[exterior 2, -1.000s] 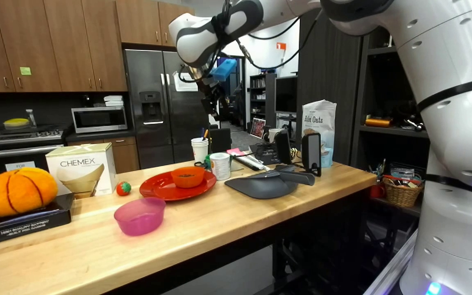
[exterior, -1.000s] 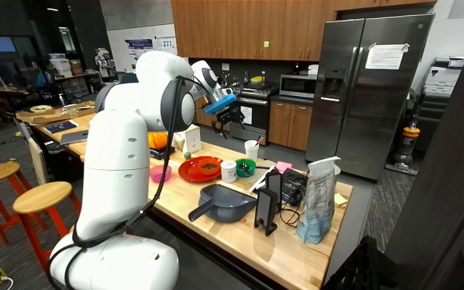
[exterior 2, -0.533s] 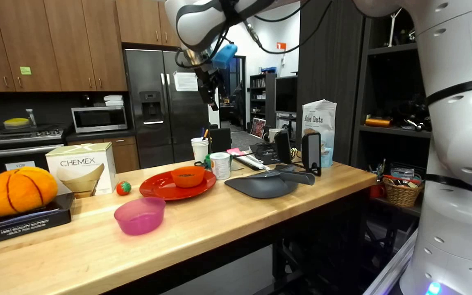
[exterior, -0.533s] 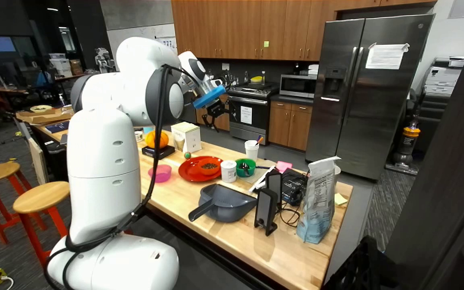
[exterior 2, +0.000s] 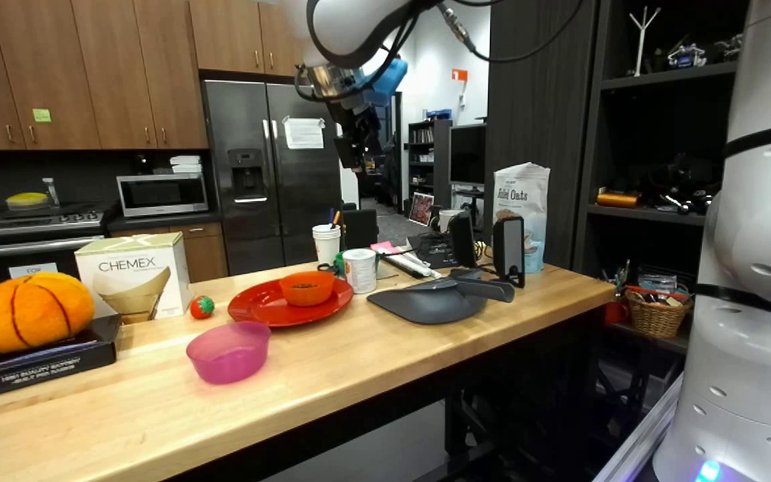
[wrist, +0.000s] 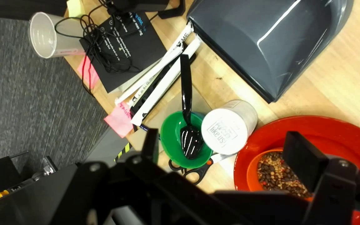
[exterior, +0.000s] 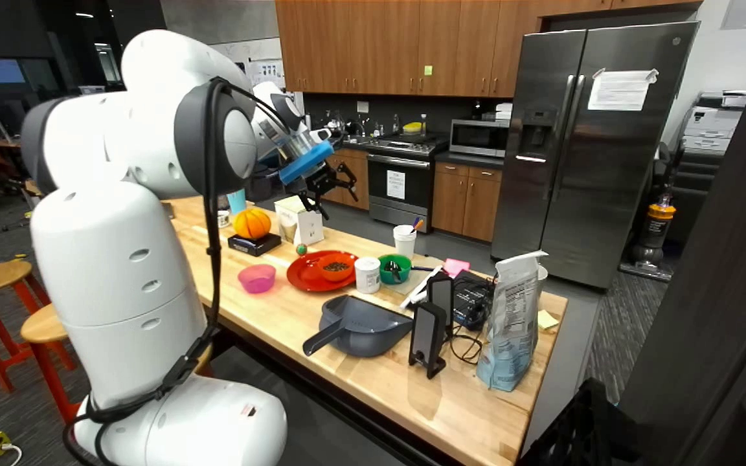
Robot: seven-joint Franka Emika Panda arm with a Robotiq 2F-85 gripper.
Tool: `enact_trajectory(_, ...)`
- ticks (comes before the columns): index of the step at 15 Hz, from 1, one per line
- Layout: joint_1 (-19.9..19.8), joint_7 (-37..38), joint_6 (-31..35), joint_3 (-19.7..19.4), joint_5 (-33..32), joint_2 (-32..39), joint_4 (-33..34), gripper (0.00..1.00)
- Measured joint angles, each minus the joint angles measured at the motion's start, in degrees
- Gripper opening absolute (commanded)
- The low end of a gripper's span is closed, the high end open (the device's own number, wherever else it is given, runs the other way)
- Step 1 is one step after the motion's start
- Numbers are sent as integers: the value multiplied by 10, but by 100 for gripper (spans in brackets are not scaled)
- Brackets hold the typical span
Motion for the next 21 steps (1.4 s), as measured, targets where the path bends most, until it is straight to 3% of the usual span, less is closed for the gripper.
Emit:
enact_trajectory(10,1,60,53,43,74,-227,-278,100)
enact_trajectory(15,1,63,148,27,150,-302,-383,100)
enact_trajectory(21,1,31,258,-7,228,-329,-457,100)
